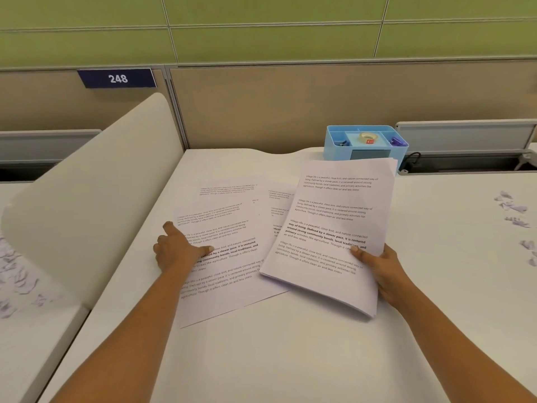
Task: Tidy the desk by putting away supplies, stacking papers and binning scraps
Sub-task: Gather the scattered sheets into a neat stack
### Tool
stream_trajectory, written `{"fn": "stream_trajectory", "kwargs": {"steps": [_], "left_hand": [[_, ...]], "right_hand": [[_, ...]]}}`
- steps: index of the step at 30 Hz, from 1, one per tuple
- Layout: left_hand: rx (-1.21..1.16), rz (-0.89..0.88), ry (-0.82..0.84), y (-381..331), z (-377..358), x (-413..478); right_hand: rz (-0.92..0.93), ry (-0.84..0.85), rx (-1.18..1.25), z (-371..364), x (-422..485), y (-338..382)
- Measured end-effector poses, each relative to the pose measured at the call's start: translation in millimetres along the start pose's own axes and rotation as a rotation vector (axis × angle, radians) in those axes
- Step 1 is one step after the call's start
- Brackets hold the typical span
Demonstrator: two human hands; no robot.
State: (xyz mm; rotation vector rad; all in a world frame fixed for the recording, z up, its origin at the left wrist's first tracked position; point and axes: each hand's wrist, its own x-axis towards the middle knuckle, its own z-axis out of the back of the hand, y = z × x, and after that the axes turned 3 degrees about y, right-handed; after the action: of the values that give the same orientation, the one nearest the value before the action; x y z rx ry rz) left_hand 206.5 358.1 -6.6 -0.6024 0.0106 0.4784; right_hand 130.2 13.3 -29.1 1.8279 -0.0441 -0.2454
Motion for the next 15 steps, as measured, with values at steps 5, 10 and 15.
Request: {"fn": "stream_trajectory", "kwargs": {"steps": [5,10,15], "left_hand": [[-0.064,0.006,0.029,-6.3,1.7,0.8],[-0.104,0.019,0.049,-8.1,1.0,-0.4],[-0.1,0.002,0.028,-8.4,-0.2,-1.5]], "right_hand": [[-0.011,-0.029,0.0,1.3,1.4,-2.0],[-0.017,-0.05,-0.028,3.4,4.1,-3.6],[-0.021,-0.033,-0.03,3.4,2.7,-3.1]]}}
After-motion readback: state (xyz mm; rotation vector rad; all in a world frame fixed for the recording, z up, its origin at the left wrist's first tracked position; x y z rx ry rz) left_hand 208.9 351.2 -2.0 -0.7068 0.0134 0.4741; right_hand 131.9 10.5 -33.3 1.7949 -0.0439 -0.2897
